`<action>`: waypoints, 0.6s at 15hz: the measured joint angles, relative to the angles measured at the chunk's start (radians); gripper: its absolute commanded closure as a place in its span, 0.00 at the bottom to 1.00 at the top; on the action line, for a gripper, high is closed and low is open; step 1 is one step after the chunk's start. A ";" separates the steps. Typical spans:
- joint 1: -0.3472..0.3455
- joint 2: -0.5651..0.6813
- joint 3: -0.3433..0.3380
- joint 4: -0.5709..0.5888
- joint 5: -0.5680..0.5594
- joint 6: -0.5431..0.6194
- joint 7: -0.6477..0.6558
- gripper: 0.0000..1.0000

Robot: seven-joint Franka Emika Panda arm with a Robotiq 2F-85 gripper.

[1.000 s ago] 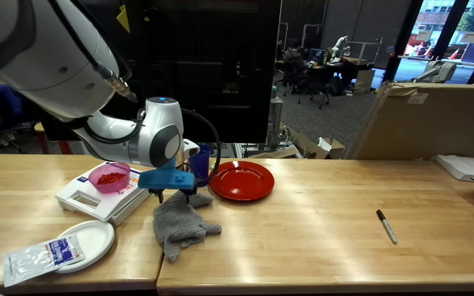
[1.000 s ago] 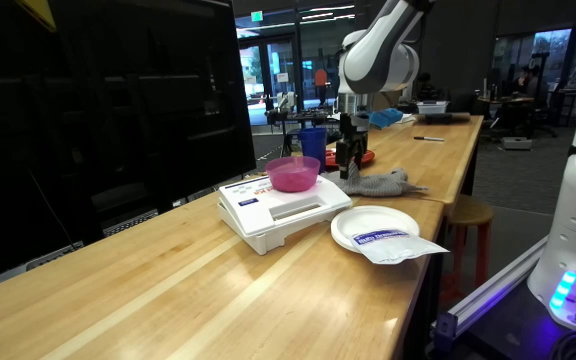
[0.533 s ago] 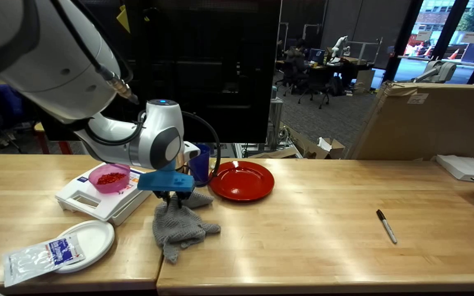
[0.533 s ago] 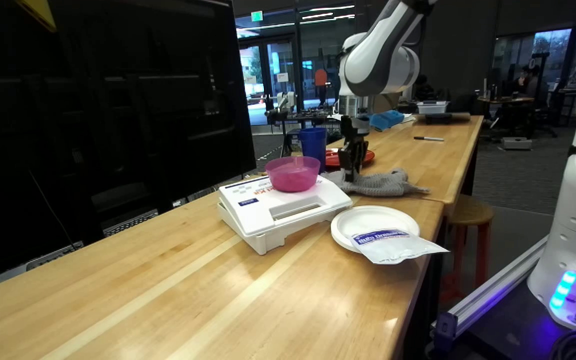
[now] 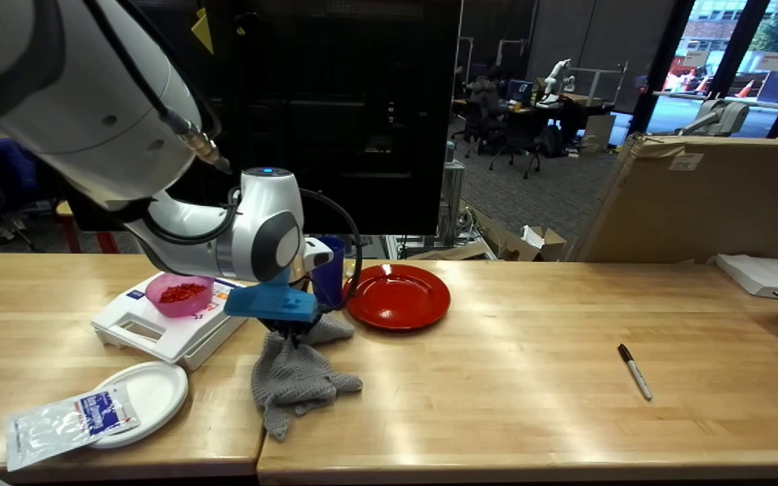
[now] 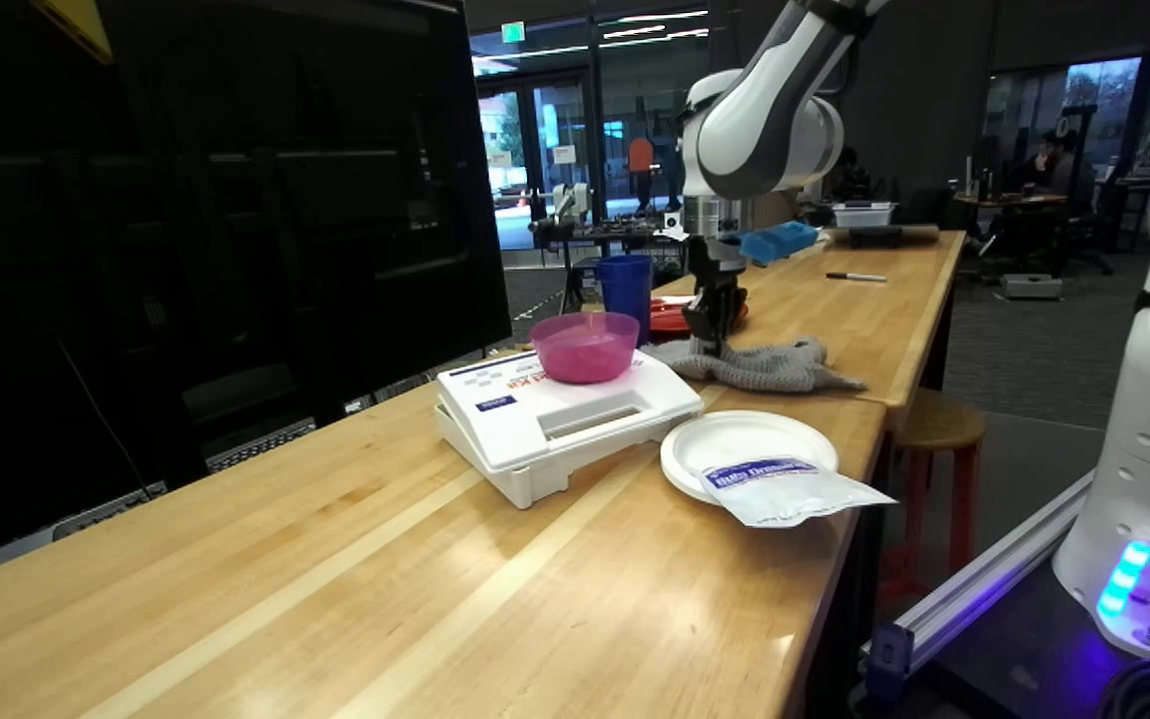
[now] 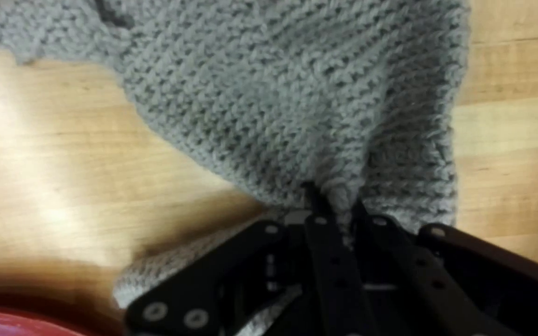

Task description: Use the grey cloth to wipe the table

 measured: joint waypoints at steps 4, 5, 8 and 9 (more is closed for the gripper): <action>-0.025 -0.015 0.000 -0.034 -0.026 -0.010 0.063 0.98; -0.031 -0.023 0.000 -0.042 -0.026 -0.016 0.073 0.98; -0.049 -0.052 -0.001 -0.069 -0.026 -0.037 0.096 0.98; -0.055 -0.062 -0.001 -0.078 -0.026 -0.046 0.102 0.98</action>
